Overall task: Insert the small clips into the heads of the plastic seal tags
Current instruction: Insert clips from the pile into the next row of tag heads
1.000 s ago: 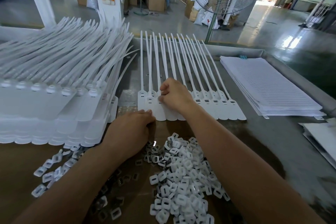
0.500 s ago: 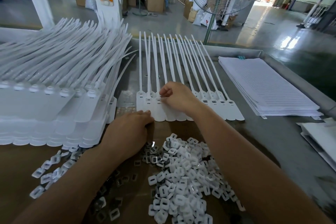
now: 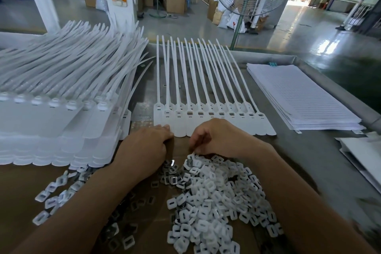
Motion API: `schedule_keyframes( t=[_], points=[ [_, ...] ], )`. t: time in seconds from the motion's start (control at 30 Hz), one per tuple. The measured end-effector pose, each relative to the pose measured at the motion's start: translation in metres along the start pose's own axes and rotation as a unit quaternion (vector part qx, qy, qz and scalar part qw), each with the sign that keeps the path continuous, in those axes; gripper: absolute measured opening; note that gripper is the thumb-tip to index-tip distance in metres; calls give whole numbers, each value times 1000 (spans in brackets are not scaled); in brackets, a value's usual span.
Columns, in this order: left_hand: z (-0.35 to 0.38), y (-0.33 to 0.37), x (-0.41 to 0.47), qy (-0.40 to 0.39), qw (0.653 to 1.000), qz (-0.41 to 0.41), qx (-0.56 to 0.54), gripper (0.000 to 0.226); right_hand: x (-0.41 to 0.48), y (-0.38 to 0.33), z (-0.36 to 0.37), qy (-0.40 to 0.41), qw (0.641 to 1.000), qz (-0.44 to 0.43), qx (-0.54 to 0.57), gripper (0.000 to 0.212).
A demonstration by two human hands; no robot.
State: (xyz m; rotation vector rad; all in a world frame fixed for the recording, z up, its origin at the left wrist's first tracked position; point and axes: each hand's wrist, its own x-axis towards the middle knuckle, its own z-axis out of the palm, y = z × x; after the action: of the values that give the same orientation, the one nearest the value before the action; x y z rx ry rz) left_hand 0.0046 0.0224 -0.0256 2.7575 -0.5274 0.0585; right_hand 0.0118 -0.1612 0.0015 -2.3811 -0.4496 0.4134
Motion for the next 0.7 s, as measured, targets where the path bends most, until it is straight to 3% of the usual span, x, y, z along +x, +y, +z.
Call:
schedule_keyframes(
  t=[0.37,0.43,0.53,0.7],
  points=[
    [1,0,-1,7,1000,-5,-1,48,-1,2,5,-44,981,-44,-182,9],
    [1,0,-1,4,1000,-6,-3,48,-3,4,4,-15,991,-24,-132,7],
    [0,-1,-1,-3,1000,-9,-10,48,-4,7,2,58,998,6,11,20],
    [1,-2,0,-11,1000,-9,-12,49,-1,11,1,131,990,-3,44,20]
  ],
)
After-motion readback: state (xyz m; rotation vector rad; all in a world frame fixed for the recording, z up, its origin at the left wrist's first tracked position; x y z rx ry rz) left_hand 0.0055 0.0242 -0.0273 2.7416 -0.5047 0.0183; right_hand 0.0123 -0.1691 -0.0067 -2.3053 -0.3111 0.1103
